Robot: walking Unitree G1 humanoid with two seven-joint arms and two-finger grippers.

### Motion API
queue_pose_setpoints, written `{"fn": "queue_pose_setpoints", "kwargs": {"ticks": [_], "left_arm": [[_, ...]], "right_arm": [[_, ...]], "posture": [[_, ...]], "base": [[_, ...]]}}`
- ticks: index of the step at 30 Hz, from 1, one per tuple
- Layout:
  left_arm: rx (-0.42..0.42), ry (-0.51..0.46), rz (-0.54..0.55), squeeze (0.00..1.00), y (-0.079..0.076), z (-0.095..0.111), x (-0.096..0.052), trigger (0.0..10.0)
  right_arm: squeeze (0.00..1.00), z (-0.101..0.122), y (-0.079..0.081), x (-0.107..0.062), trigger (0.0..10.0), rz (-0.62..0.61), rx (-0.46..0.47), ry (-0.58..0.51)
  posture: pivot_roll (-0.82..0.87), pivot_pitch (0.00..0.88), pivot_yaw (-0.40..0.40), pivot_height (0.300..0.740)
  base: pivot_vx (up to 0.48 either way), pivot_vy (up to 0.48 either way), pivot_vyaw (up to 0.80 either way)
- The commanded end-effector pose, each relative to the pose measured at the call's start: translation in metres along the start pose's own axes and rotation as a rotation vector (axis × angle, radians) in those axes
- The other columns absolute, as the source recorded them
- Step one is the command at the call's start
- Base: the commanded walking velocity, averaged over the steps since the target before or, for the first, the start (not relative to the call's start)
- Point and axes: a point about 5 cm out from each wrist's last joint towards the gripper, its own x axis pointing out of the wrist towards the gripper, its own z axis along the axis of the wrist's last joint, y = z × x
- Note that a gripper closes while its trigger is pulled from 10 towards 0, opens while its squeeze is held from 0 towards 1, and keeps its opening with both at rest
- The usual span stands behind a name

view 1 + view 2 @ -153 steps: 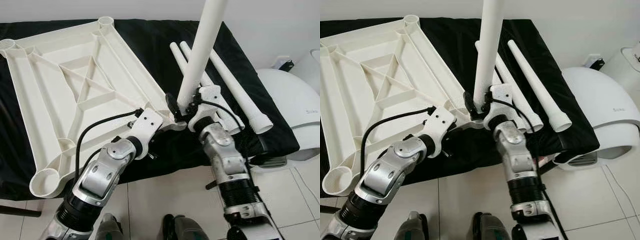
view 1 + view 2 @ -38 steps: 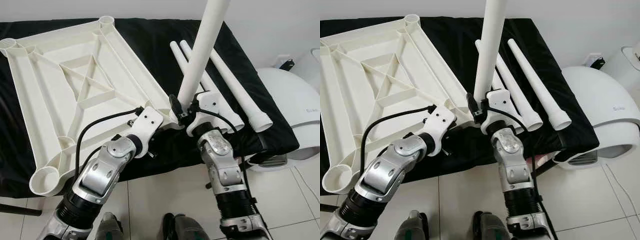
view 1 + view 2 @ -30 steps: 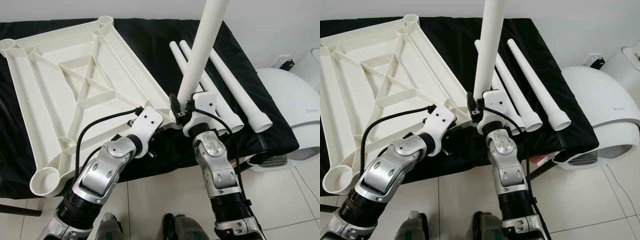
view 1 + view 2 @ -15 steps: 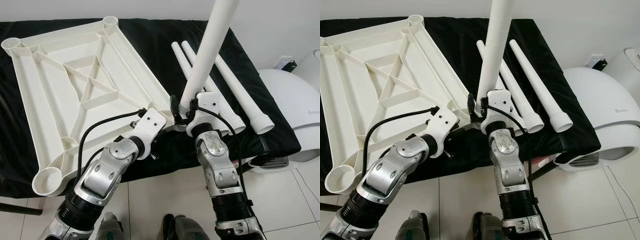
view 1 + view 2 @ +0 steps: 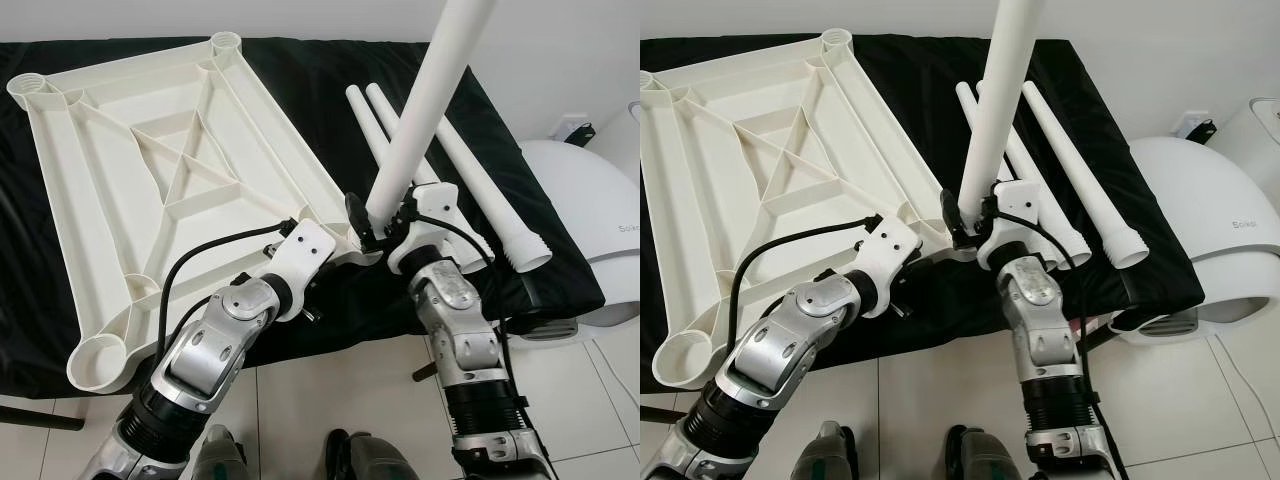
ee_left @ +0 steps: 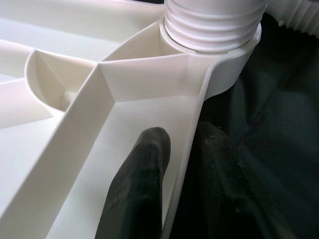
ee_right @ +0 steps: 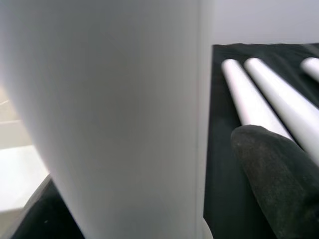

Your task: Building children table

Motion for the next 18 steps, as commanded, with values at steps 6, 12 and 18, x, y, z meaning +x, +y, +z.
{"fn": "queue_pose_setpoints", "kwargs": {"ticks": [6, 12, 18], "left_arm": [[0.016, -0.032, -0.065, 0.0, -0.01, 0.007, 0.001, 10.0], [0.017, -0.035, -0.067, 0.0, -0.01, 0.007, 0.002, 10.0], [0.017, -0.031, -0.066, 0.0, -0.011, 0.006, 0.001, 10.0]], "right_arm": [[1.0, -0.003, -0.017, -0.005, 10.0, 0.213, -0.004, 0.011], [0.0, -0.002, -0.028, -0.005, 10.0, 0.388, 0.004, 0.045], [0.0, 0.008, -0.039, -0.005, 10.0, 0.552, 0.012, 0.045]], "posture": [[0.04, 0.149, -0.067, 0.74], [0.04, 0.144, -0.066, 0.74], [0.05, 0.142, -0.065, 0.74]], "base": [[0.0, 0.0, 0.0], [0.0, 0.0, 0.0], [0.0, 0.0, 0.0]]}}
